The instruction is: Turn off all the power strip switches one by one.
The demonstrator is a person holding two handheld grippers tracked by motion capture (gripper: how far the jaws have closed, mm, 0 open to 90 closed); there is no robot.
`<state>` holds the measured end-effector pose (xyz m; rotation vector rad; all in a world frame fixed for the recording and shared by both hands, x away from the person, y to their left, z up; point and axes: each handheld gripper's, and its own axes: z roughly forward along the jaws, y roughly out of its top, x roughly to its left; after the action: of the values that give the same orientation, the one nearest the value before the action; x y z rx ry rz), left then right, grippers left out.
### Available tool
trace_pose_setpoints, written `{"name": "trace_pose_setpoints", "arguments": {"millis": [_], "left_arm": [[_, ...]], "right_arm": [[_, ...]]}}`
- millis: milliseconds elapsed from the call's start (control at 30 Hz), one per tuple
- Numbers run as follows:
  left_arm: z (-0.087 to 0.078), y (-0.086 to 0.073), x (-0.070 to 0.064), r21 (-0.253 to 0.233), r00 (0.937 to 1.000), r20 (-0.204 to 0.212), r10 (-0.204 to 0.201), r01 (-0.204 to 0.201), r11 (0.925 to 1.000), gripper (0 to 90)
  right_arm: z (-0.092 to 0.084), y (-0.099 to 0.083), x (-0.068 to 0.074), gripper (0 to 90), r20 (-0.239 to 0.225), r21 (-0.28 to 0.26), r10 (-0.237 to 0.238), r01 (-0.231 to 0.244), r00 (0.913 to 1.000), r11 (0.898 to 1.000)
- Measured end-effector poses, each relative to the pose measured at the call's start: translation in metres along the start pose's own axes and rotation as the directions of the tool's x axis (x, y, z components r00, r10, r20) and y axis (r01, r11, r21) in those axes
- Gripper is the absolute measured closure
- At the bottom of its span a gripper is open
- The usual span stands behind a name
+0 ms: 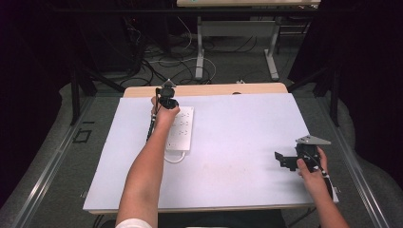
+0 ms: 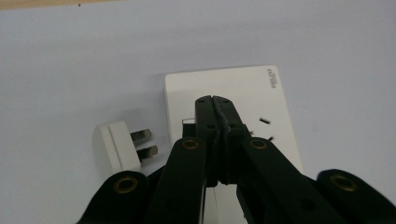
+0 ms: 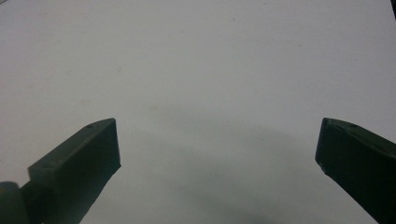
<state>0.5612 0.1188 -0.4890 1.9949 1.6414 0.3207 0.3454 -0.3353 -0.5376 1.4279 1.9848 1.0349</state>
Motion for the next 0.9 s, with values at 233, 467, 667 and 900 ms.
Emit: {"name": "trace_pose_setpoints", "arguments": {"millis": [233,467,667,900], "left_arm": [[-0.025,-0.002,-0.006,-0.047,0.9990,0.030,0.032,-0.031,0.9984,90.0],[-0.047,-0.013,-0.001,-0.095,0.9968,0.071,0.036,-0.029,0.9951,86.2],[-0.061,-0.028,0.003,-0.134,0.9932,0.100,0.059,-0.046,0.9900,79.2],[-0.076,-0.049,0.007,-0.173,0.9847,0.145,0.097,-0.071,0.9823,63.2]], "right_arm": [[-0.001,0.001,0.000,0.0,0.000,-0.005,-0.011,0.011,0.9999,1.000],[-0.001,0.000,-0.001,0.0,-0.002,-0.003,-0.006,0.006,1.0000,1.000],[0.000,0.001,0.000,0.0,-0.002,-0.004,-0.013,0.013,0.9999,1.000],[-0.001,0.001,0.002,0.0,-0.006,-0.003,-0.010,0.010,0.9999,1.000]]}}
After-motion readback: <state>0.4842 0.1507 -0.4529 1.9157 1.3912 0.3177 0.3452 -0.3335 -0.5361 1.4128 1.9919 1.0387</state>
